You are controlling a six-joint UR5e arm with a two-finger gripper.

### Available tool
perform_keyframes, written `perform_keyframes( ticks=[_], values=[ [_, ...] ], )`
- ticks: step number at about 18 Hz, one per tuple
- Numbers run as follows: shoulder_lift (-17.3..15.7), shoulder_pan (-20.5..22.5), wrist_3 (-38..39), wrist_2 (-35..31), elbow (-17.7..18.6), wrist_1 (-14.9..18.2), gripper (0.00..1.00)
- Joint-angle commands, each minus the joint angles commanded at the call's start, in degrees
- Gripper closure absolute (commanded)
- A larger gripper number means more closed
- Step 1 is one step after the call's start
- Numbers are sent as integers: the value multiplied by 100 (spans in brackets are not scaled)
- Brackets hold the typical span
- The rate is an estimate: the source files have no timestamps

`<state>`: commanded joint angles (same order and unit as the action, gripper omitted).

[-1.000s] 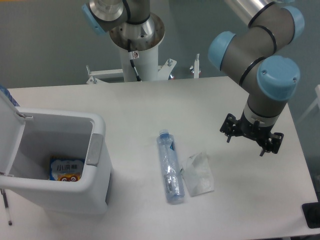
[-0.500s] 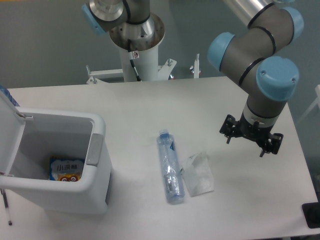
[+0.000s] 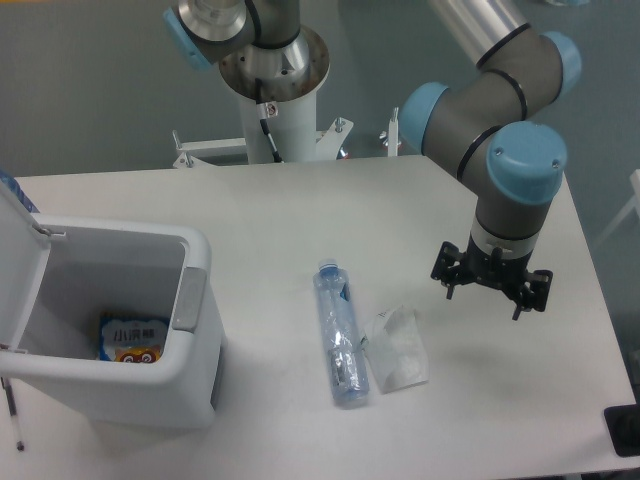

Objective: Place the trash in the trash can
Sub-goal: 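Lower the gripper onto the clear plastic wrapper beside the bottle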

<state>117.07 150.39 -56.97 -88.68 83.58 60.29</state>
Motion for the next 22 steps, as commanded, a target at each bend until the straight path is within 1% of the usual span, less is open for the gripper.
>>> perform_keyframes(
  ticks=[1, 2, 3, 6, 7, 11, 13, 15, 20, 22],
  values=[
    [0, -44, 176, -9, 52, -26, 0],
    [17, -106, 299, -17, 131, -140, 0],
    [44, -176, 353, -26, 254, -358, 0],
    [175, -378, 353, -26, 632, -1377, 0],
    [245, -492, 353, -35, 694, -1519, 0],
    [387, -677, 353, -70, 800, -1538, 0],
    [343, -695, 344, -62, 1001, -1538, 7],
    [308, -704, 327, -53, 1160, -1564, 8],
    [325, -774, 414, -62, 1134, -1565, 9],
    [334, -774, 467, -62, 1125, -1565, 16]
  ],
)
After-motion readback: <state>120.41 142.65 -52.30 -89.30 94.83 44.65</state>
